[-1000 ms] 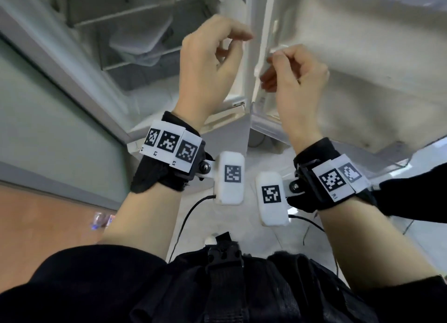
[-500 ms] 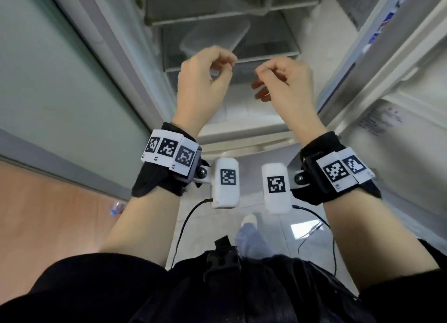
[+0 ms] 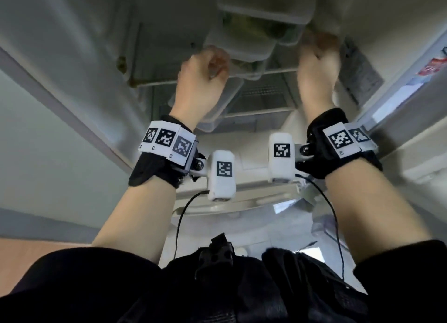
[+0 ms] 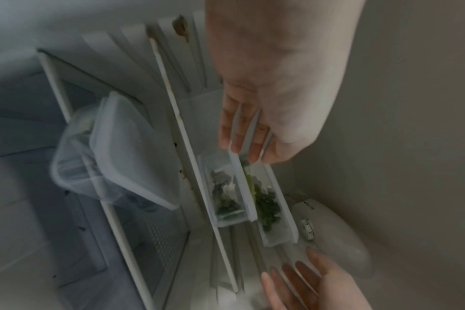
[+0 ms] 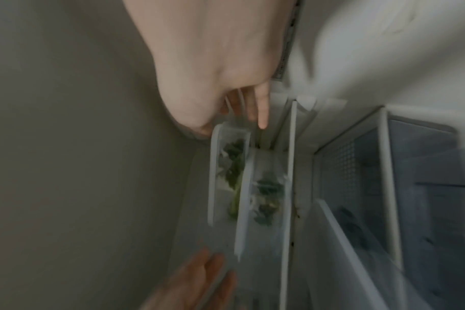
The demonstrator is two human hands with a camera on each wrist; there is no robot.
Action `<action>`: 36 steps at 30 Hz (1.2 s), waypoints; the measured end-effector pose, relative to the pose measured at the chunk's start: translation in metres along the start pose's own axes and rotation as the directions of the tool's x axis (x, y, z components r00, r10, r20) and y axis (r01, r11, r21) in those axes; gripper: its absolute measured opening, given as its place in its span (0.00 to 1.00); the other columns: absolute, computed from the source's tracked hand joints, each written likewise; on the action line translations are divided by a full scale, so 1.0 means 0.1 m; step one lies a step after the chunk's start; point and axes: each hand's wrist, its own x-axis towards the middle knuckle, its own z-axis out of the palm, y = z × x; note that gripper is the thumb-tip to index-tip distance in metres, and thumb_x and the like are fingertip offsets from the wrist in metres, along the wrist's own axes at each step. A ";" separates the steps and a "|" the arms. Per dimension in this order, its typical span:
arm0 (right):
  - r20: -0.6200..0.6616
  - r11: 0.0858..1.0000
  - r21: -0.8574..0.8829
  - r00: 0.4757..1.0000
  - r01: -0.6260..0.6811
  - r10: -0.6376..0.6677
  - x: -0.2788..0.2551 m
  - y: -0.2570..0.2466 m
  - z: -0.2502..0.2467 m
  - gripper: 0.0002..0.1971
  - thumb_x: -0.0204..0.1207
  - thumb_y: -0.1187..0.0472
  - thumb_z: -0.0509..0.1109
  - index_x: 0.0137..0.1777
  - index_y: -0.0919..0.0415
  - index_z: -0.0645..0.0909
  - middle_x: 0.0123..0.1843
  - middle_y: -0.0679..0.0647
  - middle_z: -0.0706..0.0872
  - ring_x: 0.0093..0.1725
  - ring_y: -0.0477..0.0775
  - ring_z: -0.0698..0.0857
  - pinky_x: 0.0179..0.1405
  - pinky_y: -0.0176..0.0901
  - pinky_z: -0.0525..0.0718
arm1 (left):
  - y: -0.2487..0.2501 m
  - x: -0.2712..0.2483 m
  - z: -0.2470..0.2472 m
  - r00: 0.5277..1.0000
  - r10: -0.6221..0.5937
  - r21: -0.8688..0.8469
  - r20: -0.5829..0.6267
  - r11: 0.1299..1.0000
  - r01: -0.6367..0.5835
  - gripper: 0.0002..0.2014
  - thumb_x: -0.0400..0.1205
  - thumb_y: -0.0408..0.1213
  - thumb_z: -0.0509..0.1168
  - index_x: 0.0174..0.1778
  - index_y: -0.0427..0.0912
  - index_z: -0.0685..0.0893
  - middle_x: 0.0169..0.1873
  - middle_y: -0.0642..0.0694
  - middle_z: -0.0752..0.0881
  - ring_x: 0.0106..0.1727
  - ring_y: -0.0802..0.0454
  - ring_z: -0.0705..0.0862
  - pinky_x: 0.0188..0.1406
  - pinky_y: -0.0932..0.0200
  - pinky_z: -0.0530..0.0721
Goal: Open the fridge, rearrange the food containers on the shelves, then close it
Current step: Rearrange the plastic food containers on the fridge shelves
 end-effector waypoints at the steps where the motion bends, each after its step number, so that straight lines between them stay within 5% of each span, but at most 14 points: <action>1: 0.006 1.000 0.001 1.000 -0.010 0.010 0.13 -0.03 0.02 0.14 0.79 0.51 0.62 0.61 0.54 0.73 0.58 0.53 0.80 0.56 0.51 0.79 0.54 0.36 0.78 | 0.00 0.07 0.01 1.000 0.006 -0.006 0.010 1.000 -0.006 0.13 0.76 0.34 0.61 0.54 0.41 0.84 0.50 0.45 0.89 0.53 0.49 0.87 0.59 0.48 0.86; 3: 0.013 0.997 -0.036 0.998 -0.068 0.068 0.37 -0.08 0.08 0.21 0.81 0.48 0.60 0.67 0.63 0.73 0.54 0.52 0.77 0.52 0.52 0.78 0.49 0.33 0.81 | -0.02 0.21 0.03 0.999 0.019 -0.002 0.028 1.000 -0.019 0.13 0.77 0.35 0.62 0.57 0.40 0.82 0.54 0.44 0.88 0.55 0.49 0.86 0.57 0.54 0.85; 5: 0.079 0.987 -0.057 0.985 -0.151 0.155 0.50 -0.14 0.13 0.27 0.81 0.43 0.58 0.71 0.64 0.71 0.55 0.53 0.76 0.56 0.56 0.80 0.62 0.52 0.84 | -0.03 0.36 0.07 0.998 0.028 0.015 0.063 0.999 -0.029 0.12 0.80 0.33 0.63 0.59 0.39 0.81 0.57 0.43 0.87 0.56 0.53 0.83 0.51 0.66 0.79; 7: 0.134 0.969 -0.018 0.960 -0.247 0.247 0.56 -0.19 0.18 0.27 0.81 0.40 0.57 0.71 0.59 0.70 0.58 0.53 0.80 0.58 0.58 0.84 0.57 0.55 0.86 | -0.04 0.48 0.11 0.993 0.043 -0.002 0.106 0.999 -0.043 0.13 0.80 0.33 0.63 0.60 0.39 0.81 0.61 0.41 0.85 0.59 0.53 0.81 0.50 0.73 0.76; 11: 0.193 0.912 0.136 0.913 -0.386 0.358 0.63 -0.23 0.24 0.16 0.79 0.43 0.61 0.58 0.53 0.72 0.58 0.56 0.86 0.50 0.58 0.87 0.40 0.43 0.86 | -0.10 0.62 0.16 0.979 0.025 0.015 0.204 0.999 -0.028 0.18 0.78 0.39 0.63 0.63 0.38 0.80 0.64 0.38 0.82 0.64 0.46 0.80 0.64 0.54 0.79; 15: 0.167 0.850 0.332 0.912 -0.409 0.374 0.62 -0.25 0.23 0.10 0.74 0.52 0.70 0.50 0.57 0.80 0.46 0.56 0.86 0.45 0.55 0.88 0.34 0.40 0.88 | -0.18 0.68 0.16 0.965 0.041 0.035 0.258 0.998 -0.052 0.19 0.79 0.41 0.64 0.64 0.37 0.80 0.64 0.37 0.83 0.65 0.44 0.81 0.66 0.51 0.80; 17: 0.182 0.827 0.399 0.918 -0.395 0.351 0.56 -0.28 0.21 0.11 0.74 0.54 0.69 0.53 0.59 0.81 0.44 0.55 0.86 0.43 0.53 0.88 0.39 0.45 0.91 | -0.16 0.68 0.17 0.967 0.059 0.017 0.249 0.998 -0.065 0.14 0.82 0.41 0.61 0.56 0.36 0.83 0.56 0.36 0.86 0.57 0.46 0.84 0.58 0.53 0.80; 20: 0.197 0.788 0.475 0.920 -0.391 0.338 0.36 -0.36 0.13 0.11 0.77 0.55 0.65 0.55 0.59 0.80 0.50 0.56 0.87 0.51 0.57 0.89 0.49 0.53 0.92 | 0.00 0.63 0.12 0.970 -0.021 -0.144 0.243 0.988 0.058 0.16 0.86 0.51 0.52 0.35 0.52 0.76 0.38 0.42 0.80 0.38 0.57 0.76 0.42 0.57 0.73; 23: 0.224 0.744 0.570 0.937 -0.349 0.268 0.09 -0.46 0.01 0.06 0.78 0.57 0.64 0.50 0.58 0.80 0.47 0.54 0.88 0.52 0.59 0.89 0.51 0.53 0.91 | 0.17 0.55 0.02 0.977 -0.074 -0.312 0.199 0.940 0.135 0.23 0.80 0.64 0.48 0.39 0.51 0.77 0.43 0.48 0.81 0.41 0.54 0.79 0.35 0.64 0.74; 25: 0.249 0.738 0.581 0.938 -0.344 0.241 -0.09 -0.47 -0.07 0.05 0.74 0.59 0.66 0.47 0.59 0.80 0.39 0.52 0.87 0.44 0.56 0.89 0.51 0.52 0.90 | 0.26 0.49 -0.01 0.975 -0.076 -0.368 0.210 0.917 0.151 0.29 0.80 0.65 0.48 0.50 0.44 0.81 0.50 0.47 0.87 0.44 0.55 0.87 0.31 0.68 0.79; 27: 0.288 0.766 0.539 0.932 -0.349 0.222 -0.24 -0.44 -0.15 0.04 0.66 0.60 0.67 0.41 0.56 0.80 0.36 0.50 0.84 0.40 0.53 0.86 0.52 0.50 0.89 | 0.30 0.41 -0.01 0.962 -0.080 -0.447 0.260 0.873 0.193 0.28 0.79 0.62 0.52 0.61 0.41 0.78 0.54 0.41 0.87 0.46 0.52 0.90 0.33 0.65 0.85; 30: 0.336 0.795 0.482 0.915 -0.370 0.222 -0.46 -0.36 -0.26 0.07 0.59 0.60 0.67 0.39 0.54 0.79 0.37 0.50 0.82 0.39 0.51 0.85 0.46 0.47 0.87 | 0.32 0.18 0.02 0.952 -0.080 -0.570 0.297 0.785 0.244 0.26 0.77 0.51 0.64 0.65 0.37 0.72 0.52 0.41 0.88 0.45 0.45 0.91 0.38 0.57 0.88; 33: 0.345 0.779 0.463 0.896 -0.423 0.280 -0.68 -0.20 -0.40 0.11 0.60 0.56 0.68 0.44 0.52 0.79 0.40 0.49 0.83 0.41 0.50 0.85 0.47 0.50 0.90 | 0.25 -0.10 0.08 0.945 -0.148 -0.643 0.293 0.701 0.309 0.22 0.78 0.42 0.66 0.66 0.37 0.72 0.58 0.37 0.85 0.52 0.43 0.89 0.48 0.48 0.91; 36: 0.396 0.770 0.427 0.864 -0.474 0.312 -0.96 0.03 -0.58 0.10 0.66 0.54 0.68 0.47 0.53 0.79 0.46 0.53 0.81 0.47 0.55 0.85 0.53 0.51 0.89 | 0.15 -0.40 0.16 0.918 -0.234 -0.608 0.319 0.692 0.388 0.18 0.74 0.44 0.69 0.57 0.42 0.78 0.57 0.37 0.87 0.56 0.40 0.88 0.60 0.35 0.86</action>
